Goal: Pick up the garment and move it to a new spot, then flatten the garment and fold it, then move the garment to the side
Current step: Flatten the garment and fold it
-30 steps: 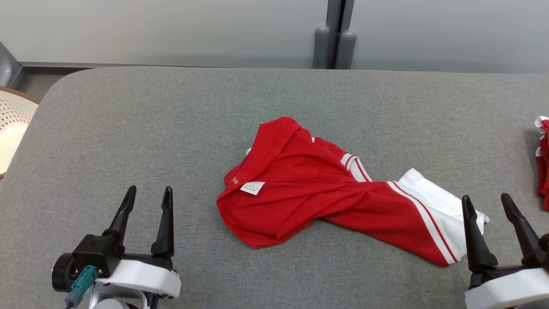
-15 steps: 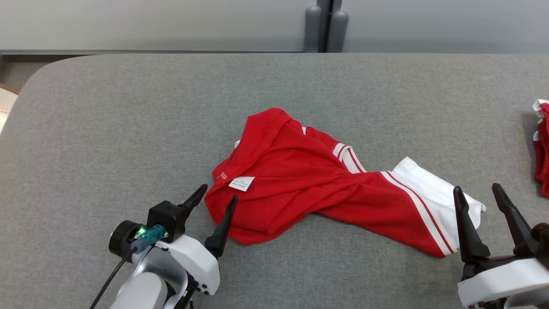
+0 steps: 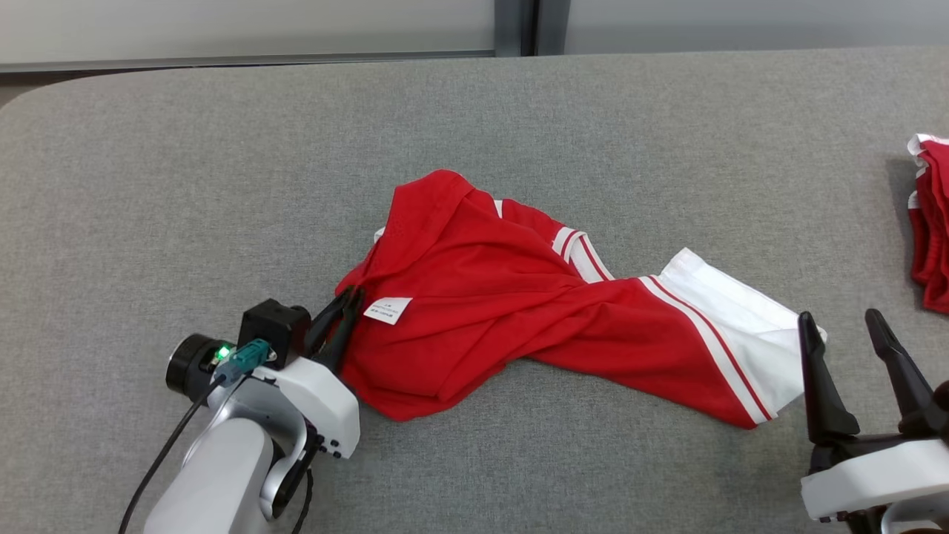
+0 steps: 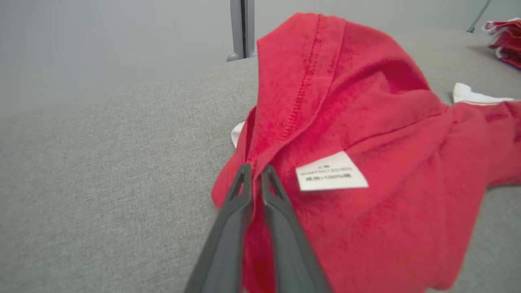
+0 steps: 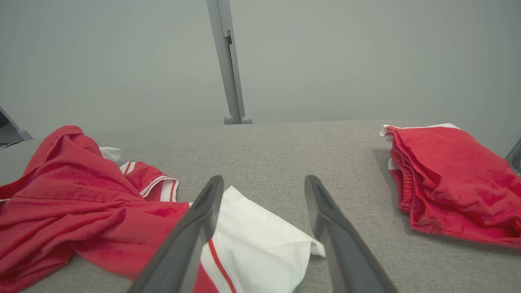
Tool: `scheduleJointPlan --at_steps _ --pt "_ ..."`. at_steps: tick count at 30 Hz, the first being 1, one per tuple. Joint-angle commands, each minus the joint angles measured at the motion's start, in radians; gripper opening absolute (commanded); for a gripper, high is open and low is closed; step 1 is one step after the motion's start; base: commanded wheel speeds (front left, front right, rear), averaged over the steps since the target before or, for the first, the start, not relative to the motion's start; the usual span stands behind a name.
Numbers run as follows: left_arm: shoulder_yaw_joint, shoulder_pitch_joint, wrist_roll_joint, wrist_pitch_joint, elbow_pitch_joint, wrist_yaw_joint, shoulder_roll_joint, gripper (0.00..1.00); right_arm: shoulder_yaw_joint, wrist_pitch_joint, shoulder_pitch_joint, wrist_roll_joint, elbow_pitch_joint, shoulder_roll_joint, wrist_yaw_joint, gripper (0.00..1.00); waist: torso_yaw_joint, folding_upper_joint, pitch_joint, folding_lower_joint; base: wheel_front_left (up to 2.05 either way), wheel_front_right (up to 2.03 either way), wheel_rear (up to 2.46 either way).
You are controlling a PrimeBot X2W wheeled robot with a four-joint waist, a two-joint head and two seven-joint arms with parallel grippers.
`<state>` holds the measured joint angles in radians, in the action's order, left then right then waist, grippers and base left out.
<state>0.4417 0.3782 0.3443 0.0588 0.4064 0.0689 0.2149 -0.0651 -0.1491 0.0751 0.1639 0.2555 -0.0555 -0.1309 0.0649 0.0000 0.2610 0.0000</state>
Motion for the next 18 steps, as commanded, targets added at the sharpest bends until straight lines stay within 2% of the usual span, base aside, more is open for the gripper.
scheduleJointPlan --at_steps 1,9,18 --pt "-0.001 0.019 -0.002 0.009 0.008 0.004 0.005 0.00 -0.013 0.009 -0.010 0.007 -0.005 -0.002 0.000 1.00 -0.002 0.0000 0.005 0.0000 0.00 0.00 0.00" --pt "-0.015 0.043 0.030 0.048 0.024 0.011 -0.007 0.00 -0.097 0.019 -0.020 -0.005 -0.120 -0.016 0.000 1.00 0.007 0.0000 0.027 0.0000 0.00 0.00 0.00" --pt "-0.021 0.065 0.044 0.075 0.004 0.004 -0.011 0.00 -0.097 0.041 -0.140 0.035 -0.334 -0.062 0.000 1.00 0.028 0.0000 0.086 0.0000 0.00 0.00 0.00"
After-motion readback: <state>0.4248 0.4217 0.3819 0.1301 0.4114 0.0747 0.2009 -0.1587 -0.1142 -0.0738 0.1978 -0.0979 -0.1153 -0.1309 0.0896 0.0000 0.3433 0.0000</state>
